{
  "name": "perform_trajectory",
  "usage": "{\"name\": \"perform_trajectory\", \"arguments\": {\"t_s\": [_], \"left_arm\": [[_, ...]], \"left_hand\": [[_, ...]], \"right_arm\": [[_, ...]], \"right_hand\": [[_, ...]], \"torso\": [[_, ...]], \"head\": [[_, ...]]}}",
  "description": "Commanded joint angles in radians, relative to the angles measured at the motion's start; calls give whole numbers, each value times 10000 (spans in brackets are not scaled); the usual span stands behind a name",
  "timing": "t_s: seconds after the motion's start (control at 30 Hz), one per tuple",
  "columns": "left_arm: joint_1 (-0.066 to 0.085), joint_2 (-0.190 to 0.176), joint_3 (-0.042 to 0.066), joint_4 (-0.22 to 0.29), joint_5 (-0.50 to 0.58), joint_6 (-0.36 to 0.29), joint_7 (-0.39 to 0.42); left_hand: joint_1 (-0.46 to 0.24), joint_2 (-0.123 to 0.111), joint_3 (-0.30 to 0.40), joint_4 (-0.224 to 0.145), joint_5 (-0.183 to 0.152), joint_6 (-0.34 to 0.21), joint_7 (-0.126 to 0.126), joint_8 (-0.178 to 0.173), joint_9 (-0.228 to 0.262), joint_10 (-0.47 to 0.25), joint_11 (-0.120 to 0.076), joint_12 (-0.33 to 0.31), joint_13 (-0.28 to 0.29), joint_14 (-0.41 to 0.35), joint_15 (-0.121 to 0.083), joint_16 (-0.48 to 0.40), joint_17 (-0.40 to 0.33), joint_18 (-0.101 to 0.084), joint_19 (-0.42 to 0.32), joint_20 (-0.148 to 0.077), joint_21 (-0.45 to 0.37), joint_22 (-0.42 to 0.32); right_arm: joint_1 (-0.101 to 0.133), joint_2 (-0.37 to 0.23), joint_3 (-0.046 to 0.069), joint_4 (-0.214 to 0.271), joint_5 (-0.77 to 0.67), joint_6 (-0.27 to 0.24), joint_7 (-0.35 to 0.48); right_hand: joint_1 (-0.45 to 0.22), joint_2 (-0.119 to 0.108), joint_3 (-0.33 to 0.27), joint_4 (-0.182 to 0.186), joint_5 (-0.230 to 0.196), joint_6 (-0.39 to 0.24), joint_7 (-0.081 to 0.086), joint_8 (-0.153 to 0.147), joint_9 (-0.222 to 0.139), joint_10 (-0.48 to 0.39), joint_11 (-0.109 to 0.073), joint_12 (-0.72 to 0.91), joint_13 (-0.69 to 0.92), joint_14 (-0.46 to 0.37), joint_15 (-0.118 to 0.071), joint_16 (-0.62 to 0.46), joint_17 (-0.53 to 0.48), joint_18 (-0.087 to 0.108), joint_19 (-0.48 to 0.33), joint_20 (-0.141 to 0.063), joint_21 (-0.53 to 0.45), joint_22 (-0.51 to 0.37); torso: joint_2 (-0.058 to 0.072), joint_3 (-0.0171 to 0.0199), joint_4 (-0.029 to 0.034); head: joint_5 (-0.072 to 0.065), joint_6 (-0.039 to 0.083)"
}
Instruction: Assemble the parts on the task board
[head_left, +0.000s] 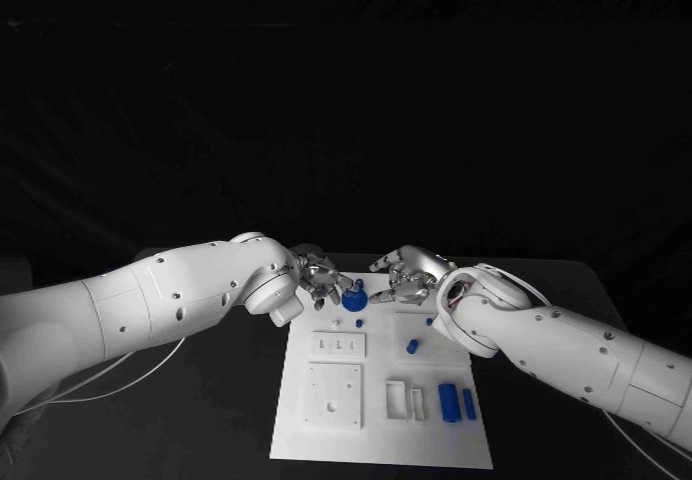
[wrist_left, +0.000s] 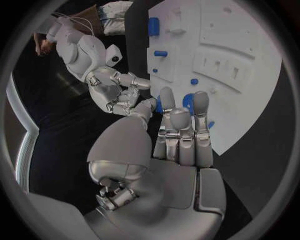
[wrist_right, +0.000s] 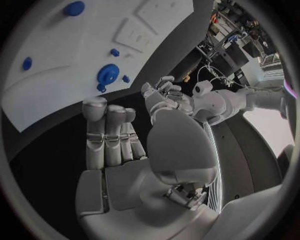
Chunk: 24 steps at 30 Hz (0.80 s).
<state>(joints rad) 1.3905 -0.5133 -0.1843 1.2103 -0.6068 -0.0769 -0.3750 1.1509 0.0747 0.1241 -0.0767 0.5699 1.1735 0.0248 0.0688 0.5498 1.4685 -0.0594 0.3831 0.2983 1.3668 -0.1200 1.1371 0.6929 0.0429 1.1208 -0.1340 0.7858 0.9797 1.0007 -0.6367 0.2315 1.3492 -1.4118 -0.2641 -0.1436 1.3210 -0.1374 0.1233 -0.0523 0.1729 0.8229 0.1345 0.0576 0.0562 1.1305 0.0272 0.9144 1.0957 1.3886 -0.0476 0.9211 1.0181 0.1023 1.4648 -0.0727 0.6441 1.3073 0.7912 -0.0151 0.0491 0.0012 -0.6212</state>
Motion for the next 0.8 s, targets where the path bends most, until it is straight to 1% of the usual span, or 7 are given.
{"name": "perform_trajectory", "arguments": {"t_s": [0.03, 0.17, 0.2, 0.27, 0.37, 0.53, 0.8], "left_arm": [[-58, -179, -2, 266, -497, -471, -129], [-124, -392, -45, 529, -873, -710, -197], [-144, -460, -91, 618, -1003, -824, -219], [-192, -541, -143, 741, -1193, -1025, -263], [-340, -643, -207, 932, -1453, -1398, -327], [-610, -725, -336, 1201, -1857, -2038, -393], [-1063, -768, -503, 1504, -2719, -2746, -590]], "left_hand": [[-105, -6, 729, -737, 98, 400, -325, -24, 4053, 455, -65, 81, 37, 71, -28, 68, 34, -100, 21, -54, -56, 81], [-152, -38, 722, -755, 165, 491, -354, -22, 4075, 462, -84, 202, 77, 143, -39, 166, 144, -96, 71, -59, -104, 146], [-159, -47, 715, -758, 181, 527, -360, -22, 4094, 462, -88, 270, 99, 174, -47, 221, 207, -92, 88, -60, -114, 167], [-166, -55, 712, -760, 213, 559, -374, -21, 4118, 462, -96, 332, 118, 202, -58, 276, 269, -82, 121, -68, -119, 199], [-193, -104, 709, -760, 395, 638, -403, -13, 4208, 452, -121, 550, 206, 298, -93, 456, 460, -82, 203, -101, -101, 275], [-241, -164, 748, -744, 568, 730, -440, -19, 4387, 466, -145, 794, 300, 377, -129, 696, 659, -84, 304, -135, -110, 428], [-241, -232, 745, -667, 621, 901, -498, -19, 4732, 469, -188, 1341, 509, 575, -188, 1034, 971, -101, 568, -192, -285, 734]], "right_arm": [[-96, -399, 67, 233, 442, 361, 813], [-166, -807, 223, 368, 745, 445, 963], [-180, -924, 300, 384, 885, 416, 1009], [-193, -1058, 432, 377, 1133, 331, 1081], [-205, -1184, 671, 276, 1625, 115, 1213], [-173, -1195, 978, 62, 2128, -102, 1351], [-8, -1049, 1166, -219, 2472, -289, 1480]], "right_hand": [[170, -23, 86, -52, 271, -141, 4, -29, -12, -175, 17, -156, -164, -158, 25, -179, -179, 103, 130, 89, -385, 658], [223, 42, 246, -303, 788, 95, -6, -19, -1, -249, -1, -206, -341, -215, 12, -300, -355, 109, 138, 79, -674, 627], [192, 55, 283, -337, 855, 162, -12, -16, 3, -271, -8, -240, -393, -236, 7, -360, -418, 116, 128, 78, -792, 602], [101, 95, 325, -361, 1115, 291, -20, -10, 9, -324, -20, -344, -524, -258, 0, -464, -527, 125, 134, 72, -973, 561], [-12, 134, 387, -419, 1431, 400, -29, -6, 13, -394, -40, -550, -783, -258, -17, -595, -663, 135, 149, 57, -1286, 473], [-175, 176, 437, -505, 1673, 442, -35, -5, 15, -432, -52, -613, -999, -235, -30, -676, -767, 131, 203, 41, -1629, 386], [-290, 222, 444, -559, 1878, 530, -41, 0, 19, -453, -61, -565, -1096, -226, -38, -693, -803, 122, 265, 31, -1777, 386]], "torso": [[-12, 7, -33], [-20, 35, -76], [-33, 54, -87], [-44, 60, -79], [-84, 92, -101], [-130, 156, -96], [-189, 236, -23]], "head": [[54, -34], [105, -72], [109, -90], [85, -119], [97, -190], [141, -317], [111, -523]]}}
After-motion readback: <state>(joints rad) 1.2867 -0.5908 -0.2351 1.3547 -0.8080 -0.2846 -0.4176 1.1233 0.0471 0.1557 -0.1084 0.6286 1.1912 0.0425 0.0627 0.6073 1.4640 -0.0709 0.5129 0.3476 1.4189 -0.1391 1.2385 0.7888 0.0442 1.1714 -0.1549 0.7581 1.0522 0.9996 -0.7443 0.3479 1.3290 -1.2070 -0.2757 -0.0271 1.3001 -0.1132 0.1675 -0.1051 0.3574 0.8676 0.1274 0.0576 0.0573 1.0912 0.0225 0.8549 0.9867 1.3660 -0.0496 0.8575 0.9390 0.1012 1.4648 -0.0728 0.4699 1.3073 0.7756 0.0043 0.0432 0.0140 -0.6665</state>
